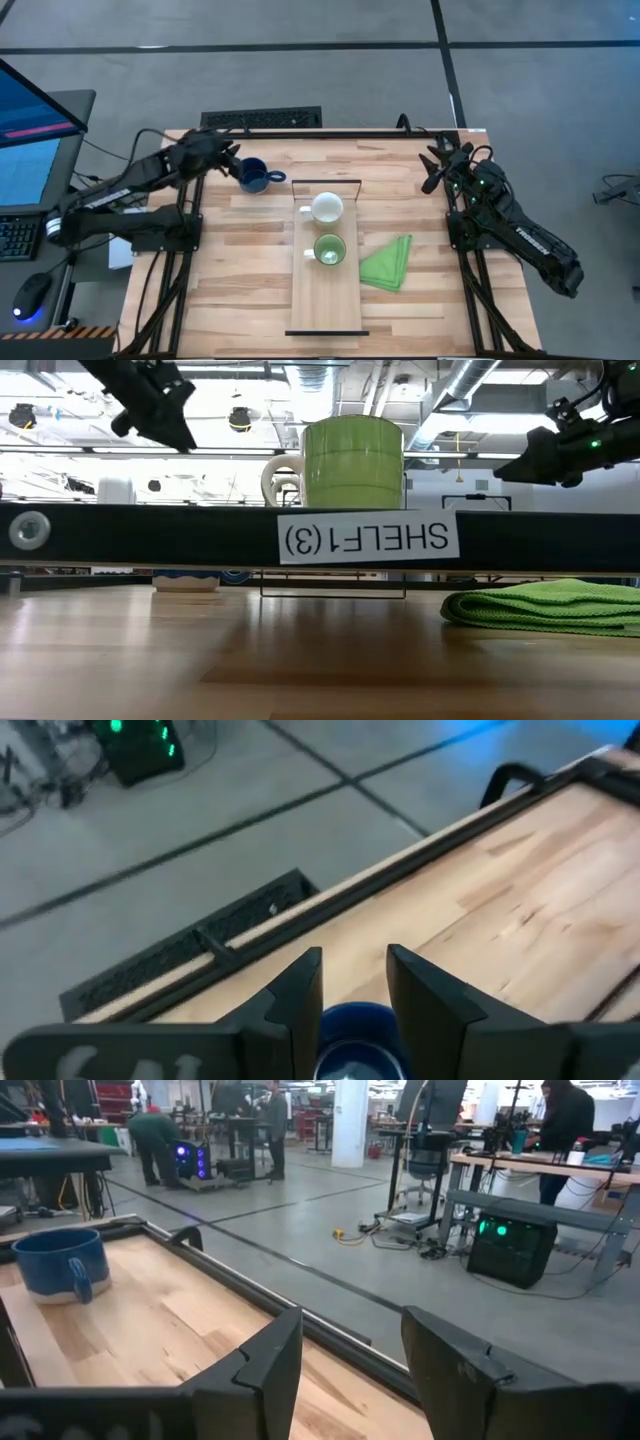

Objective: Stack small to large cups/mugs on shelf
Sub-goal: Put the blue mug on the shelf

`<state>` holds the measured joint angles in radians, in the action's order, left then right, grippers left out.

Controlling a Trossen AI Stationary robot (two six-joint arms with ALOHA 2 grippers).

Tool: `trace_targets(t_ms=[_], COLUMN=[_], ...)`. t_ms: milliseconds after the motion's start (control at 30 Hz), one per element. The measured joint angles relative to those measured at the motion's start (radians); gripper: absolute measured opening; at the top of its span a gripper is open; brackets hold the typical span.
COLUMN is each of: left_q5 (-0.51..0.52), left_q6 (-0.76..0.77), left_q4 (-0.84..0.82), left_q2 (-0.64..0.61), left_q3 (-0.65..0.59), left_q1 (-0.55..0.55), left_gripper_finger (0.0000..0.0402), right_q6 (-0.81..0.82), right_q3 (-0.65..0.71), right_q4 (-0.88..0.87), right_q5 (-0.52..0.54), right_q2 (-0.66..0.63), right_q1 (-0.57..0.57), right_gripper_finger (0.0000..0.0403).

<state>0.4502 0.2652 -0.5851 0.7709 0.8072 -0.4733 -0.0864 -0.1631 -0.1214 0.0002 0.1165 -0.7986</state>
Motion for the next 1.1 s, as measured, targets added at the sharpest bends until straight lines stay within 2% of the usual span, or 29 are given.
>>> trace_targets(t_ms=[233, 400, 533, 833, 1100], left_q5=[-0.010, -0.143, -0.223, -0.258, -0.263], left_q6=[0.011, 0.052, 0.087, 0.088, 0.054], left_q4=[-0.067, -0.128, -0.136, -0.238, -0.257], left_q2=[0.179, 0.292, 0.361, 0.454, 0.493], left_q3=[0.043, 0.073, 0.095, 0.122, 0.122], left_q1=[-0.090, -0.169, -0.211, -0.282, -0.286], left_gripper_finger=[0.0151, 0.0208, 0.0236, 0.0250, 0.0250], right_q6=[0.000, 0.000, 0.000, 0.000, -0.001], right_q3=[0.000, 0.000, 0.000, 0.000, 0.000], right_q4=[-0.006, -0.009, -0.017, -0.069, -0.077], right_q5=[0.000, 0.000, 0.000, 0.000, 0.000], right_q2=[0.000, 0.000, 0.000, 0.000, 0.000], right_q1=[0.000, 0.000, 0.000, 0.000, 0.000], right_gripper_finger=[0.0196, 0.0194, 0.0194, 0.0194, 0.0196])
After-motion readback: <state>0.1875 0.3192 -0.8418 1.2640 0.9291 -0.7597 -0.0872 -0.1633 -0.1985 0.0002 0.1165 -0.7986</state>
